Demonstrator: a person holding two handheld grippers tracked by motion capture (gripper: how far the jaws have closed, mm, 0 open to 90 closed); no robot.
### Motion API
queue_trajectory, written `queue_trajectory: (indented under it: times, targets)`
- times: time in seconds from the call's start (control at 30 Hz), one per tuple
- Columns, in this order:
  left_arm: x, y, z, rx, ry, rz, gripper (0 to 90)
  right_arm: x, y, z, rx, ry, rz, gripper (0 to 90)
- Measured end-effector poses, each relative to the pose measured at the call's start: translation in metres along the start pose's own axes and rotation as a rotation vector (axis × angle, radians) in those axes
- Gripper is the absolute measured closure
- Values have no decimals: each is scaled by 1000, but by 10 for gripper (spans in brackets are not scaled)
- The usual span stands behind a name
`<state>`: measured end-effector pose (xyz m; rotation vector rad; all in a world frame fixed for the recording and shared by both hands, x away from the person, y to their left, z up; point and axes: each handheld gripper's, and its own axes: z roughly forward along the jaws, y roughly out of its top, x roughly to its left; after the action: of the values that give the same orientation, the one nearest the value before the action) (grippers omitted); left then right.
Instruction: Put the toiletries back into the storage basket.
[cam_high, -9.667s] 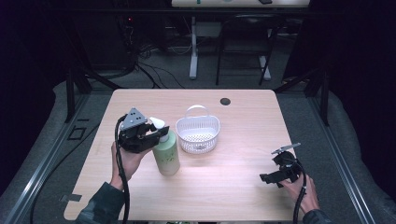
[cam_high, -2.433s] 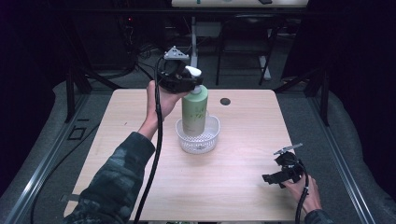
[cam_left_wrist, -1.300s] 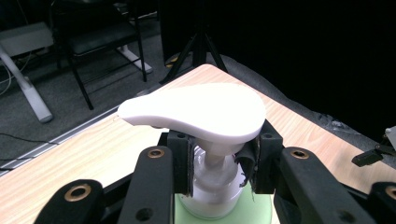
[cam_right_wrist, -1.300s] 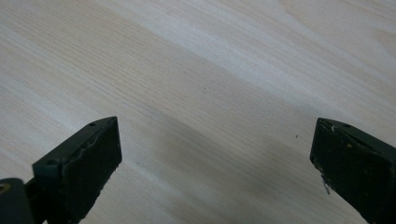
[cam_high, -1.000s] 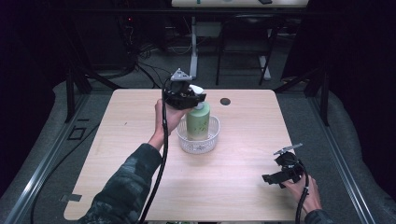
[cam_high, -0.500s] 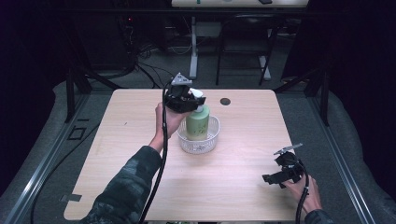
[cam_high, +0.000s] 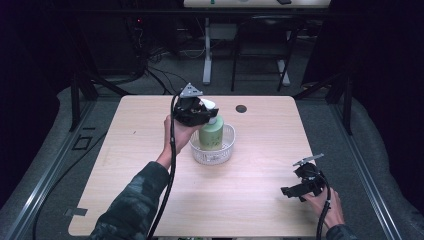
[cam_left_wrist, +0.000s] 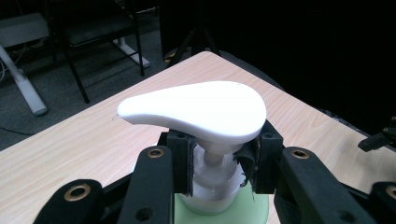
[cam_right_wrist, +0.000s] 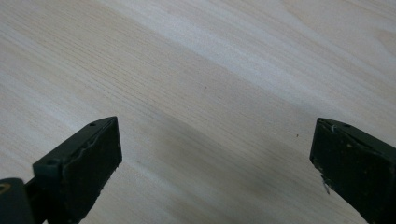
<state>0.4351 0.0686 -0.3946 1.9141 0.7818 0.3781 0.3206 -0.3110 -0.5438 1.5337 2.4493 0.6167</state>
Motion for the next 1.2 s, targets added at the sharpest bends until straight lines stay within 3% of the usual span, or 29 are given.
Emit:
queue_trajectory:
  times: [0.2,0.33,0.6,0.77,0.97,1.2]
  targets:
    - [0,0,-2,6,-2,1,669,2,1,0,2,-2,-4,17]
    - [1,0,-3,-4,-2,-4,615,1,1,0,2,0,-5,17]
    - [5,0,-16,27,16,-32,303,1,0,0,3,0,-5,17]
    - [3,-1,-29,40,15,-33,164,2,1,0,4,-1,-3,17]
    - [0,-13,-44,81,17,-33,106,2,1,0,0,2,-4,12]
    - [6,-41,-60,135,45,-51,64,2,1,-1,-2,-3,-7,10]
